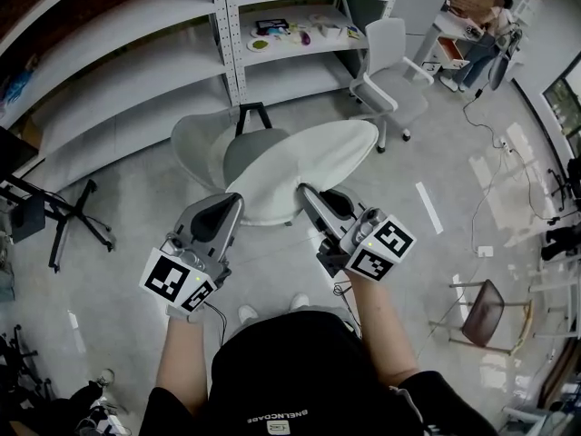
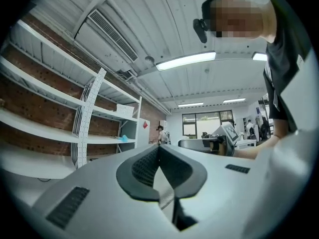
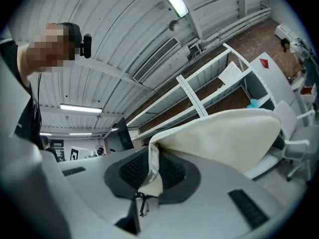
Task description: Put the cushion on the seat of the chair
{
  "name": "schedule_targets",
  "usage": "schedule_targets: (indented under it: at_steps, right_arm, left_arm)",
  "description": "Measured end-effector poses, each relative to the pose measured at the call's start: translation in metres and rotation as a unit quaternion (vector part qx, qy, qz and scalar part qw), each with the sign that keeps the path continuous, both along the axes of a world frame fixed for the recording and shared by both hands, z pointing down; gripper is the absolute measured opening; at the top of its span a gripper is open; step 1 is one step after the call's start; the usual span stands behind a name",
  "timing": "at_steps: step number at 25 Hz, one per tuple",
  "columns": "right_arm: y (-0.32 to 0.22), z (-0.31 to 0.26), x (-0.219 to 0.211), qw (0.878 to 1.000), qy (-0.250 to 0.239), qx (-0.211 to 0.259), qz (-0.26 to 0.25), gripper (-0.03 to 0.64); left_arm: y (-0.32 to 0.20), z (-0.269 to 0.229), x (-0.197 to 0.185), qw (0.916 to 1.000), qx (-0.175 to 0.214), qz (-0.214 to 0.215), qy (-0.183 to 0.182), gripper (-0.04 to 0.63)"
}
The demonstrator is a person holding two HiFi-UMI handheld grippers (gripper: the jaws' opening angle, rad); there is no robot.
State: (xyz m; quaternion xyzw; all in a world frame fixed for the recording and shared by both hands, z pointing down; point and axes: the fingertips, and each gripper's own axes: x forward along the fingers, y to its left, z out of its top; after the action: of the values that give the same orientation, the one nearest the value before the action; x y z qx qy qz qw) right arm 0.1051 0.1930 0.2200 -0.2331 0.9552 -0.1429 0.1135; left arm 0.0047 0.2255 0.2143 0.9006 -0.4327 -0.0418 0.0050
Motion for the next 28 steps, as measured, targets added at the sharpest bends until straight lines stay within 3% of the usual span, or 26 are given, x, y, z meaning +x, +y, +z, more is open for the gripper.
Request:
schedule_targets:
  at_steps: [14, 28]
  right_arm:
    - [-0.010, 0.010, 0.067, 1.000, 0.009, 0.004, -0.002, 0.042]
    - [-0.022, 0.020, 0.083, 1.000, 0.011, -0.005, 0.008, 0.043]
  left_arm:
    - [0.000, 0.006, 0.056, 0.9980, 0.002, -0.060, -0.017, 0.009]
    - [-0.014, 0.018, 0.062, 0.9987, -0.012, -0.049, -0.008, 0.009]
